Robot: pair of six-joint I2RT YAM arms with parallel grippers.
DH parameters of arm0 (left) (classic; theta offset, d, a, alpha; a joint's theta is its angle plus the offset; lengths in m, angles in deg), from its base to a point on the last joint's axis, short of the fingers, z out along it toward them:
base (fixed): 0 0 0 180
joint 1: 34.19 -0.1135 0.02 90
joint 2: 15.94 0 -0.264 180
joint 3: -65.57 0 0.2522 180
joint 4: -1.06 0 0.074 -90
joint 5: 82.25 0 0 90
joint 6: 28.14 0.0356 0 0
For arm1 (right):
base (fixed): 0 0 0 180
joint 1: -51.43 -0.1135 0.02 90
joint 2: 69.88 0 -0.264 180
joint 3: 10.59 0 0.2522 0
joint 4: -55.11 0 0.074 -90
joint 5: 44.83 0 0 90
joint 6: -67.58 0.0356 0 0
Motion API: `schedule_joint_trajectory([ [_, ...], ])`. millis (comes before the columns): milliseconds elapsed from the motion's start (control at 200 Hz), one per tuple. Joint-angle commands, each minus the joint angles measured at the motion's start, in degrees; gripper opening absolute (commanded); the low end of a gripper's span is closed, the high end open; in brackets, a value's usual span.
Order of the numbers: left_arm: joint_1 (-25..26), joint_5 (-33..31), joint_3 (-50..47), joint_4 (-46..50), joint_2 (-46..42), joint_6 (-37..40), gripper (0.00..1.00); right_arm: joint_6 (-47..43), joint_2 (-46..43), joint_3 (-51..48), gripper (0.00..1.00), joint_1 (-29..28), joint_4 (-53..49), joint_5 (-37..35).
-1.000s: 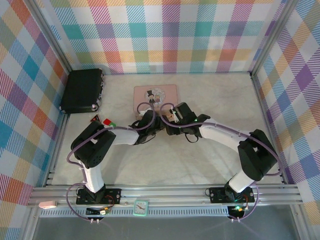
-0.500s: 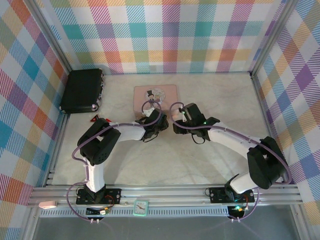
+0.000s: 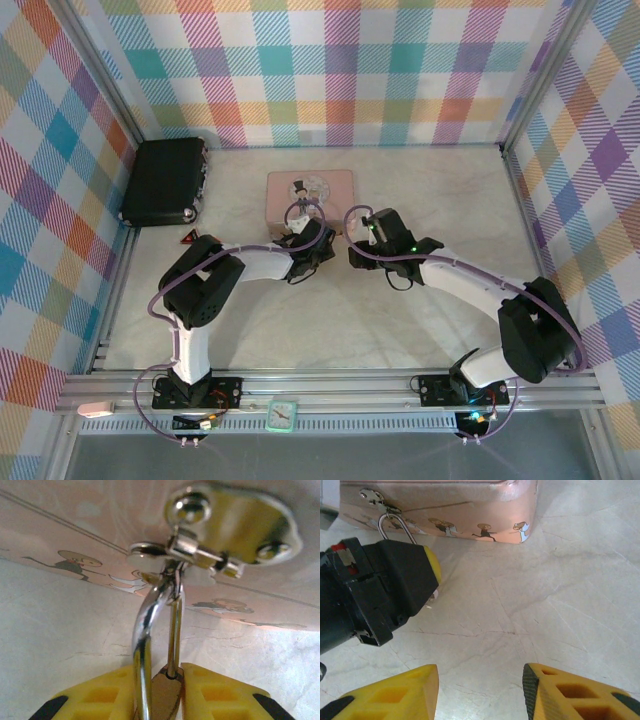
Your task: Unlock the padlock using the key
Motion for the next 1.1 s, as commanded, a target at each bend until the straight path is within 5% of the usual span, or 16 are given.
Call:
schedule_joint_trajectory([
  [0,-0.1,0.2,-2.3,-0.2,0.1,-0.3,0.15,1.7,-0.5,-0.8,0.48,0.3,1.5,1.6],
  [225,-0.1,0.9,-2.8,-1.1,-2.7,-0.1,0.00,3.8,0.6,-1.4,0.47,0.3,3.4,4.5],
  [555,-1.2,7.2,-7.0,-11.0,-6.2,-5.3,0.00,12.1,1.3,-4.9,0.46,2.3,9.7,12.6],
  [730,-2.0,12.3,-9.3,-16.9,-7.5,-11.4,0.00,25.8,3.9,-13.0,0.41,5.5,27.4,23.3],
  [1095,-2.0,16.5,-12.0,-29.1,-7.2,-19.4,0.00,48.9,20.0,-20.5,0.34,5.6,72.4,29.4],
])
